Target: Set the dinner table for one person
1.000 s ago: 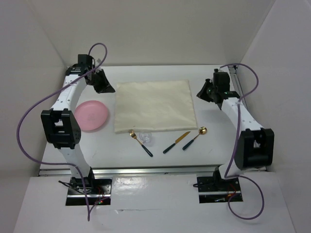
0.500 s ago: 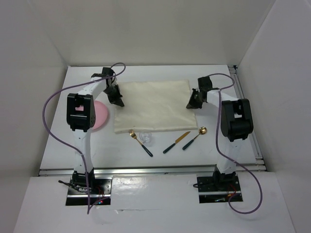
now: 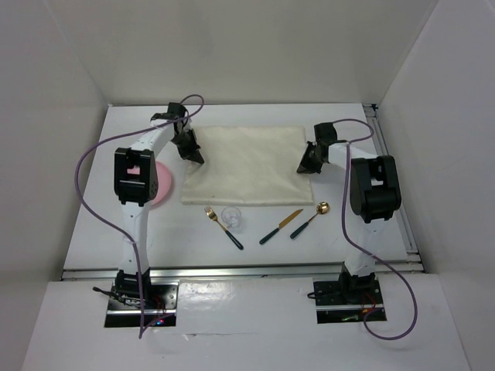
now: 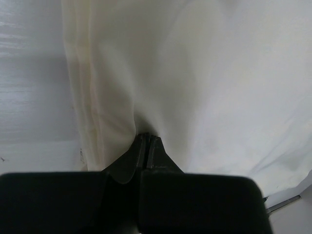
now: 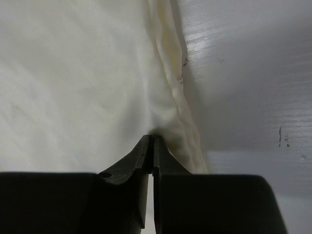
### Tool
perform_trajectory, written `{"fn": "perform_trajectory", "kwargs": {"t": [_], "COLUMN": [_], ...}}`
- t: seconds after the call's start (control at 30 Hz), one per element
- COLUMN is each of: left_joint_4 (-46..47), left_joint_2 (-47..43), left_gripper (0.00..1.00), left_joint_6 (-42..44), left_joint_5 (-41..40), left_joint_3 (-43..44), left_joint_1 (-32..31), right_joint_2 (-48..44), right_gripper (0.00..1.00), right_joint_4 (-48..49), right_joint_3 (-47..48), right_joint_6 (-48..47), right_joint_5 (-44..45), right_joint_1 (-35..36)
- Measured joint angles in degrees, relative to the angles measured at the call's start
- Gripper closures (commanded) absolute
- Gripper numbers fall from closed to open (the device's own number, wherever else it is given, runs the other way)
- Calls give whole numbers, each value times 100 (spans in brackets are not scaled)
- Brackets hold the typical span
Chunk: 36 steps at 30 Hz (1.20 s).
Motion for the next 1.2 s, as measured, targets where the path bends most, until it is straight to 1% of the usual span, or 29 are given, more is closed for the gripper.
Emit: {"fn": "perform_trajectory", "kwargs": {"t": [0.13, 0.17, 0.23, 0.27, 0.3, 0.37, 0.43, 0.47, 0.53, 0.57, 0.63, 0.67, 0.7, 0.73, 0.77, 0.8, 0.83, 0.9, 0.97, 1.07, 1.13, 1.2], "left_joint_4": [57, 98, 111, 70, 13, -129, -203, -225, -256, -282, -319, -299, -234, -232, -181, -136, -72, -4, -4, 31, 63, 103], "left_joint_2": [-39, -103, -247, -339, -428, -636, -914, -1102, -1440, -1742, -2201, -2422, -2697, -3012, -3294, -3560, -3864, -4304, -4599, -4642, -4612, -4610], "left_gripper": [99, 90, 79, 72, 61, 54, 52, 52, 52, 52, 52, 50, 49, 47, 43, 38, 34, 31, 31, 32, 33, 33], "left_joint_6": [-15, -17, -4, 0, 4, 17, 17, 20, 26, 31, 37, 37, 35, 33, 31, 28, 13, 17, 17, 35, 37, 37], "left_joint_5": [-13, -48, -245, -361, -452, -610, -715, -765, -855, -916, -1049, -1132, -1231, -1342, -1440, -1543, -1637, -1764, -1818, -1755, -1722, -1705], "left_joint_3": [-57, -133, -313, -411, -481, -555, -579, -579, -579, -579, -584, -632, -782, -990, -1228, -1480, -1808, -2312, -2680, -2791, -2791, -2813], "left_joint_1": [-15, -24, -59, -74, -87, -101, -118, -120, -122, -122, -122, -122, -122, -118, -114, -111, -105, -83, -44, 42, 74, 101], "right_joint_2": [11, 11, 11, 11, 2, -90, -315, -481, -881, -1102, -1519, -1711, -1891, -2063, -2214, -2337, -2430, -2479, -2433, -2291, -2164, -2015], "right_gripper": [100, 100, 97, 93, 82, 78, 76, 68, 57, 45, 33, 28, 20, 18, 18, 14, 14, 14, 20, 27, 27, 31], "right_joint_4": [-17, -24, -81, -133, -177, -256, -299, -310, -348, -345, -361, -348, -334, -321, -308, -326, -334, -391, -463, -485, -452, -452], "right_joint_3": [55, 68, 109, 155, 210, 315, 367, 376, 398, 398, 393, 356, 280, 157, -11, -190, -369, -608, -745, -774, -774, -774], "right_joint_6": [-4, -22, -46, -68, -90, -151, -208, -236, -313, -376, -481, -546, -610, -649, -706, -754, -778, -804, -822, -820, -820, -817], "right_joint_5": [35, 57, 74, 76, 70, 48, 24, 0, -59, -79, -87, -101, -129, -153, -199, -264, -304, -369, -337, -245, -221, -188], "right_joint_1": [0, 0, 7, 13, 22, 55, 138, 208, 424, 581, 1036, 1329, 1622, 1915, 2212, 2479, 2712, 3016, 3241, 3495, 3600, 3692]}}
